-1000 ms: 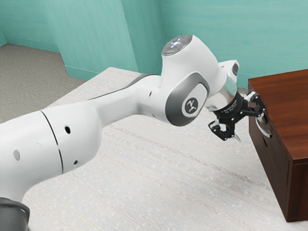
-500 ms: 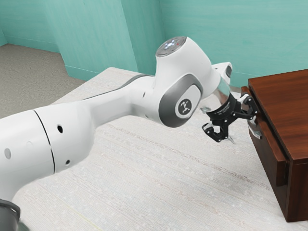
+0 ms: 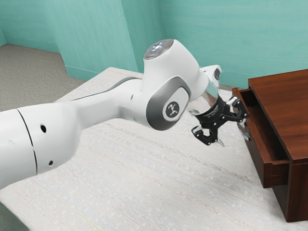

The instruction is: Pull the drawer handle with one arm to open the drawer

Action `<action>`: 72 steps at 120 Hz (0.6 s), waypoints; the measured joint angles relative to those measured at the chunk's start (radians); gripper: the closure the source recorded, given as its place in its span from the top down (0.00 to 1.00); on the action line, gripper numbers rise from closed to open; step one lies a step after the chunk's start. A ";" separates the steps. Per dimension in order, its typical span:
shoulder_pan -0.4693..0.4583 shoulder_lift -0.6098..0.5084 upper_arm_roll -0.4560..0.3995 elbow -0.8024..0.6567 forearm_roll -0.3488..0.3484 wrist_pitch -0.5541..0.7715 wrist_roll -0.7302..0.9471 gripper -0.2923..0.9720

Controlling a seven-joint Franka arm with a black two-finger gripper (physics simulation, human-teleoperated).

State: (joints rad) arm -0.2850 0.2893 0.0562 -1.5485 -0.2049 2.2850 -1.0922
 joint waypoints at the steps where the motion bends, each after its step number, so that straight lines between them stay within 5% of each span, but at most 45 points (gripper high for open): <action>1: 0.000 -0.002 0.000 -0.003 0.000 0.001 0.000 0.57; 72: 0.002 -0.099 0.014 -0.136 0.004 0.044 0.000 0.57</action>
State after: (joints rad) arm -0.2830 0.1901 0.0703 -1.6843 -0.2012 2.3288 -1.0927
